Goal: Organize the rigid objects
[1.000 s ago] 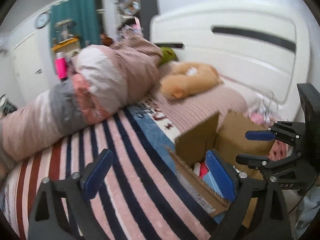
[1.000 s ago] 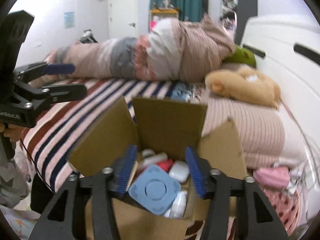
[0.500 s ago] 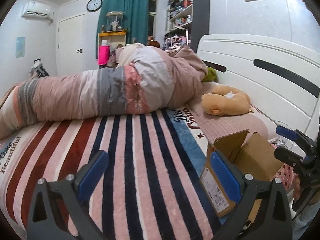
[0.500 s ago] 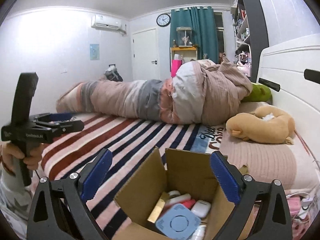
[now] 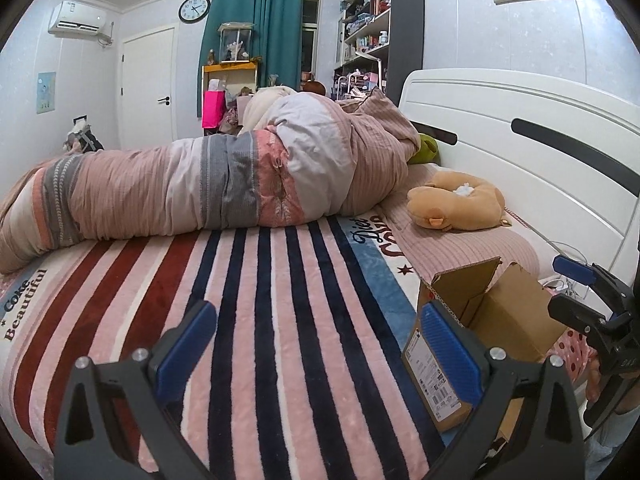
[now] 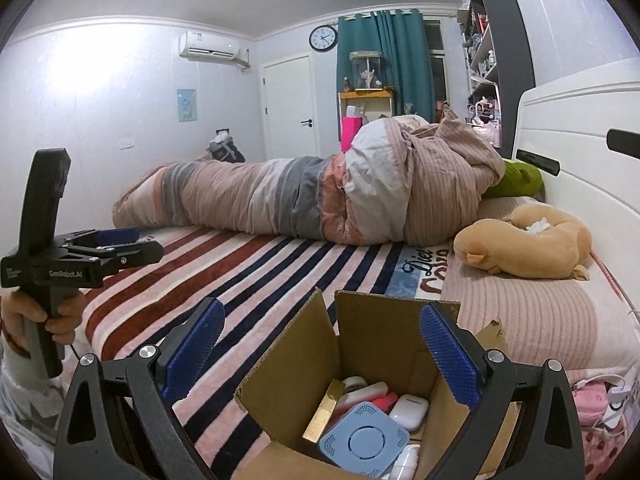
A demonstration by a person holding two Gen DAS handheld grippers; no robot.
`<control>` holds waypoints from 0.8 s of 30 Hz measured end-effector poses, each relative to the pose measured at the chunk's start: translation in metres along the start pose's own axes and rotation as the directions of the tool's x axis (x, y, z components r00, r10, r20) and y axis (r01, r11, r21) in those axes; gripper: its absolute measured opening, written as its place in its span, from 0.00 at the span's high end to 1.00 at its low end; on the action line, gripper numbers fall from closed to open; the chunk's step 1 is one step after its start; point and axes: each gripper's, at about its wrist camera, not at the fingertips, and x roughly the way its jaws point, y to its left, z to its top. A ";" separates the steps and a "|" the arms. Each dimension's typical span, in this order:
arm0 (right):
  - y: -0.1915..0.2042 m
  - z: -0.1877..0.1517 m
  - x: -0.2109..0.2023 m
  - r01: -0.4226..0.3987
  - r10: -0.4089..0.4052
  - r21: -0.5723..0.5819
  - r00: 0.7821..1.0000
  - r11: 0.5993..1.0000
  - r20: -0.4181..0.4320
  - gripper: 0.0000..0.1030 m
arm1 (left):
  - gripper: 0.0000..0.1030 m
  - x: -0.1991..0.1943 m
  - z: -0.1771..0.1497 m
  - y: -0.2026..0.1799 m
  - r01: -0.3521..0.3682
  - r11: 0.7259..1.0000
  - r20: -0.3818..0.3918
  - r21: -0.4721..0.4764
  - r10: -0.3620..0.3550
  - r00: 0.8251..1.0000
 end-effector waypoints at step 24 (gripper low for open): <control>0.000 -0.003 -0.002 0.004 -0.004 0.010 1.000 1.000 -0.002 0.04 | 0.02 -0.001 0.002 0.001 -0.024 1.000 -0.003 -0.004 0.024 1.000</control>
